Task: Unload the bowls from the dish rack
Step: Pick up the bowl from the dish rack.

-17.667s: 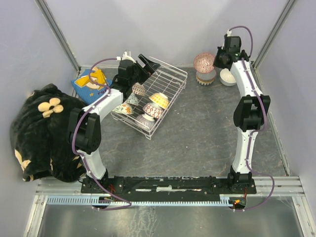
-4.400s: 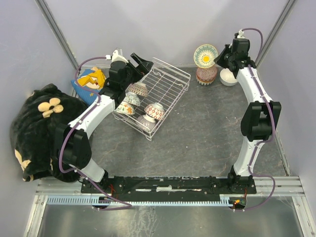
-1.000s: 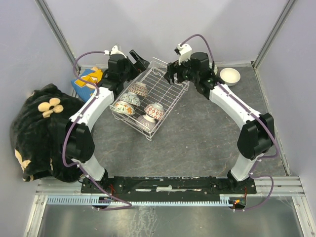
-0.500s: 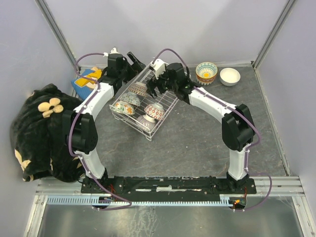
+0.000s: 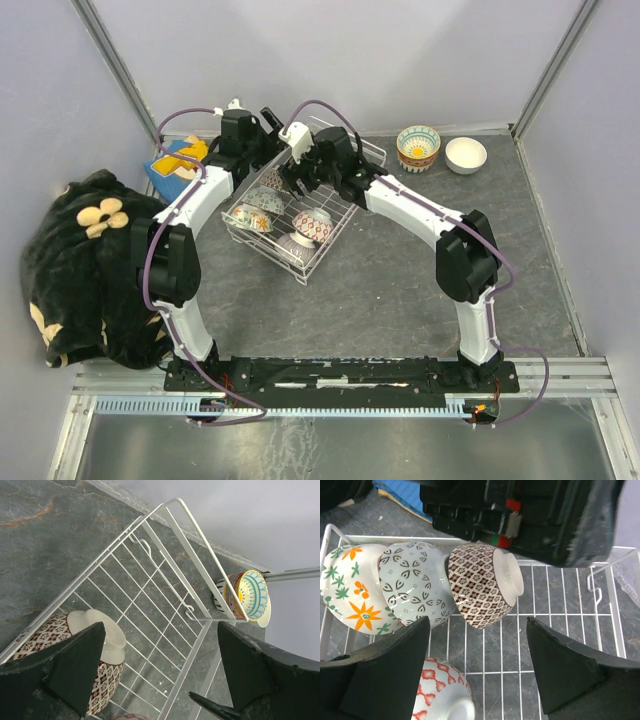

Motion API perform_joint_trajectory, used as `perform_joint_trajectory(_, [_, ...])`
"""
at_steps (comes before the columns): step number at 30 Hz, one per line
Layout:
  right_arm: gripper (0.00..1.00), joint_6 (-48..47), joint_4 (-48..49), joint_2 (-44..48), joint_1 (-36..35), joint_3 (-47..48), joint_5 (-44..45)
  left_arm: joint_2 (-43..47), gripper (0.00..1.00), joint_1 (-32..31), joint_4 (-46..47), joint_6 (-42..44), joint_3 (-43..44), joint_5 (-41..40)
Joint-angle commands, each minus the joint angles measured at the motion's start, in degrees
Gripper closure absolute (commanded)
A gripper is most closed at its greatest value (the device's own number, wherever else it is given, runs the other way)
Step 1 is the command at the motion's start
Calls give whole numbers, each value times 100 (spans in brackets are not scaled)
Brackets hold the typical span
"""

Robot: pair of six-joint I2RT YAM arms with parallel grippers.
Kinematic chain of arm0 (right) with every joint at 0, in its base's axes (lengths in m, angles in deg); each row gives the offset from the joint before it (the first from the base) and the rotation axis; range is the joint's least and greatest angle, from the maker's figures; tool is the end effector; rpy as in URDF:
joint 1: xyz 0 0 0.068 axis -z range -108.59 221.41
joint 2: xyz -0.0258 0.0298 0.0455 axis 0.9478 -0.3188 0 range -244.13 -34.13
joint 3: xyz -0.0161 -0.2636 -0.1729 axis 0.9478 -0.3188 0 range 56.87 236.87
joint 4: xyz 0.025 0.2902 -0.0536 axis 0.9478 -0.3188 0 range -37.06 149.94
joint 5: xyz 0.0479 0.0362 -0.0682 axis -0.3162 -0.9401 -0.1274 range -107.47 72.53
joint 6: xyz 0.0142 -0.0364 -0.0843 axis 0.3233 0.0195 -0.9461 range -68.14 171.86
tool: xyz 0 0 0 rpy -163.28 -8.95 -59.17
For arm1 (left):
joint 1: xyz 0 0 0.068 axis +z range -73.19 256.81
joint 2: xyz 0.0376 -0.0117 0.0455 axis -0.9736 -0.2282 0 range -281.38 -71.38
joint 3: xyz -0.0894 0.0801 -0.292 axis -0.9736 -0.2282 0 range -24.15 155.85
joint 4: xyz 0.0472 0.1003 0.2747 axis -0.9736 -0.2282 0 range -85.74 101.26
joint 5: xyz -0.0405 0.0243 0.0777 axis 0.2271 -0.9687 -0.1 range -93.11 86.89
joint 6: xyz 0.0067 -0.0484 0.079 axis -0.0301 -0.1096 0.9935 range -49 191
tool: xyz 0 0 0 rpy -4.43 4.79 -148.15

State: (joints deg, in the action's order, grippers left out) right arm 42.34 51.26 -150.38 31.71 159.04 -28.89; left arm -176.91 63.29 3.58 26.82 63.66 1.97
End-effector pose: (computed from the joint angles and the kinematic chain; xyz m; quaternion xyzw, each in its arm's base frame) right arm 0.4416 0.3884 0.3191 -0.3951 0.7304 0.2234 0.5104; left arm 0.5148 -0.1312 0.3143 -0.2004 0.8207 -0.2904 0.4495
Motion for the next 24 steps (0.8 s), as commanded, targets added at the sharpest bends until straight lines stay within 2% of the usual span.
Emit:
perform_joint_trajectory(1, [16, -211, -120, -158, -81, 302, 93, 2, 1, -2, 68, 270, 144, 126])
perform_joint_trajectory(24, [25, -437, -266, -924, -191, 805, 633, -219, 1, 5, 13, 371, -2, 133])
